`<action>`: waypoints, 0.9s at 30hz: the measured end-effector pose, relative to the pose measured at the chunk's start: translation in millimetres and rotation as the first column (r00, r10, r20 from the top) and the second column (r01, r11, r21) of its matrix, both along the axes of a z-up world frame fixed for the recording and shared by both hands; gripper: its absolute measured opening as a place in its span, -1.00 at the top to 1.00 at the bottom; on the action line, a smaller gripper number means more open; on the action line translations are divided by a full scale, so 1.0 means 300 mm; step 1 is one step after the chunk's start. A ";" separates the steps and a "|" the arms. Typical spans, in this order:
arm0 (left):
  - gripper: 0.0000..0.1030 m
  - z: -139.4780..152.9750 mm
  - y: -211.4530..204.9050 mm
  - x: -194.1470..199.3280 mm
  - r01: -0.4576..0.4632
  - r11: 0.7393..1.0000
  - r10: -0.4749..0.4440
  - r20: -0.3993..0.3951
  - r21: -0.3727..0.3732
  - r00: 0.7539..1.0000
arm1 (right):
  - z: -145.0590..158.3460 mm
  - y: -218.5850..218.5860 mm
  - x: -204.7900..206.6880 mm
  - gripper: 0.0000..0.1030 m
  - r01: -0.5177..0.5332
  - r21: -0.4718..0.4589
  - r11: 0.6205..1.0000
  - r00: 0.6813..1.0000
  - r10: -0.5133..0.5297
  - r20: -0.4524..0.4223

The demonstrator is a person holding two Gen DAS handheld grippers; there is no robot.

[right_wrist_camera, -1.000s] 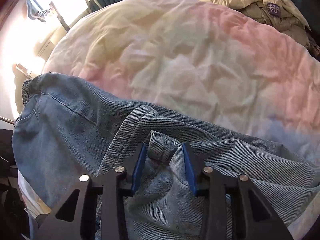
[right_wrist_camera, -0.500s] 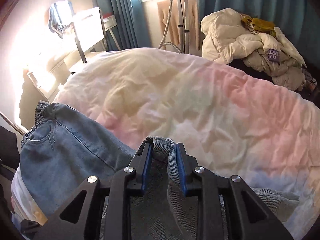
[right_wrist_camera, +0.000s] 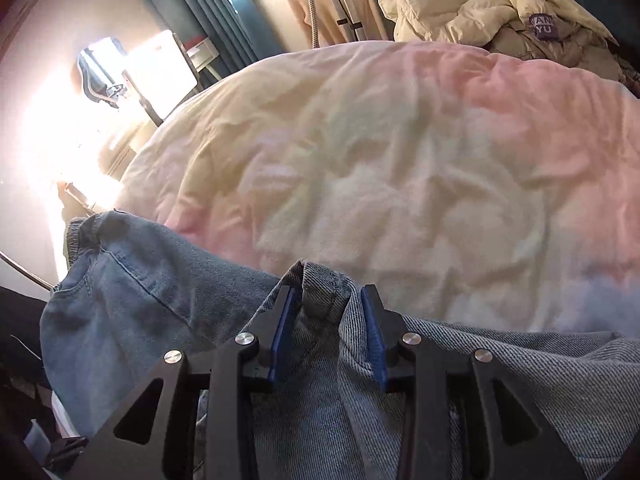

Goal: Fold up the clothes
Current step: 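Fold the jeans over with the right tool while the left tool holds the edge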

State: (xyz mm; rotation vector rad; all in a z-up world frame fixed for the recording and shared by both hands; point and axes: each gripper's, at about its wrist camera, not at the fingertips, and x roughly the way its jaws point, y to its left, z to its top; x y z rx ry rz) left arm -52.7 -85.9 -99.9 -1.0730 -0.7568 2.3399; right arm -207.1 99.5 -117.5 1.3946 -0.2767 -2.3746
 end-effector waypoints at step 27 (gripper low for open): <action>0.16 -0.079 0.098 0.031 -0.019 0.982 0.025 0.028 -0.186 0.999 | 0.004 0.412 0.641 -0.25 0.222 0.141 0.965 0.975 -0.223 -0.011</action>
